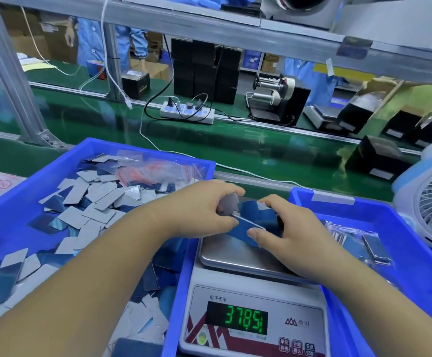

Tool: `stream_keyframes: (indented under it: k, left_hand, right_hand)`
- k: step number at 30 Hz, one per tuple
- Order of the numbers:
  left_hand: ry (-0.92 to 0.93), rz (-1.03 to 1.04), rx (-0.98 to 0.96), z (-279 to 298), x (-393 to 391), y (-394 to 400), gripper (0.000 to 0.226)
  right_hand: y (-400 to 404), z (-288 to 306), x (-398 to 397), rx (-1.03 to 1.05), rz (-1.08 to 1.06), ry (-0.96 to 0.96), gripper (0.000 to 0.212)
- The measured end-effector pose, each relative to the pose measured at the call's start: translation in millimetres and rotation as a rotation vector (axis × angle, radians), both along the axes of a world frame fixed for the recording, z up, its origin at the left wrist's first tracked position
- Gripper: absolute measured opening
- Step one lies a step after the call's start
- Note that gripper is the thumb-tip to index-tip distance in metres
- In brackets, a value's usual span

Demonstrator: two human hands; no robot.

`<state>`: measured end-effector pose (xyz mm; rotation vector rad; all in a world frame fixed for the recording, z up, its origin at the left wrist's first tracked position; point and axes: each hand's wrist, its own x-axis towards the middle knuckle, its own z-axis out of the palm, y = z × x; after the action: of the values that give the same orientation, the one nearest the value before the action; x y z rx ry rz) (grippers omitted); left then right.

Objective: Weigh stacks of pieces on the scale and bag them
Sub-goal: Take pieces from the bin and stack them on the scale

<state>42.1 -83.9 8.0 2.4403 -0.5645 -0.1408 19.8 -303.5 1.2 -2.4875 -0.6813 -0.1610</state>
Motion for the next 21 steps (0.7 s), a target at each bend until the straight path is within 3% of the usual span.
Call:
stream_keyframes:
  k: [4, 7, 13, 17, 19, 21]
  left_hand:
    - [0.002, 0.007, -0.142, -4.3, 2.3, -1.8, 0.035]
    - [-0.047, 0.007, -0.162, -6.9, 1.7, -7.3, 0.034]
    - [-0.038, 0.005, 0.275, -13.4, -1.1, -12.9, 0.073]
    - [-0.108, 0.024, 0.42, -15.1, -6.1, -23.6, 0.083]
    - [-0.145, 0.036, 0.303, -12.1, -8.2, -26.5, 0.089]
    - [-0.084, 0.032, -0.013, -7.8, -10.1, -27.6, 0.089]
  right_hand:
    - [-2.7, 2.8, -0.6, 0.012, 0.001, -0.078, 0.022]
    - [-8.4, 8.1, 1.5, 0.006, -0.023, -0.113, 0.023]
    - [-9.4, -2.3, 6.0, -0.024, -0.032, -0.027, 0.021]
    - [-7.4, -2.8, 5.3, 0.012, -0.043, -0.053, 0.017]
    - [-9.6, -0.5, 4.7, 0.029, -0.045, -0.08, 0.019]
    - [-10.4, 1.5, 5.1, 0.055, -0.041, -0.091, 0.023]
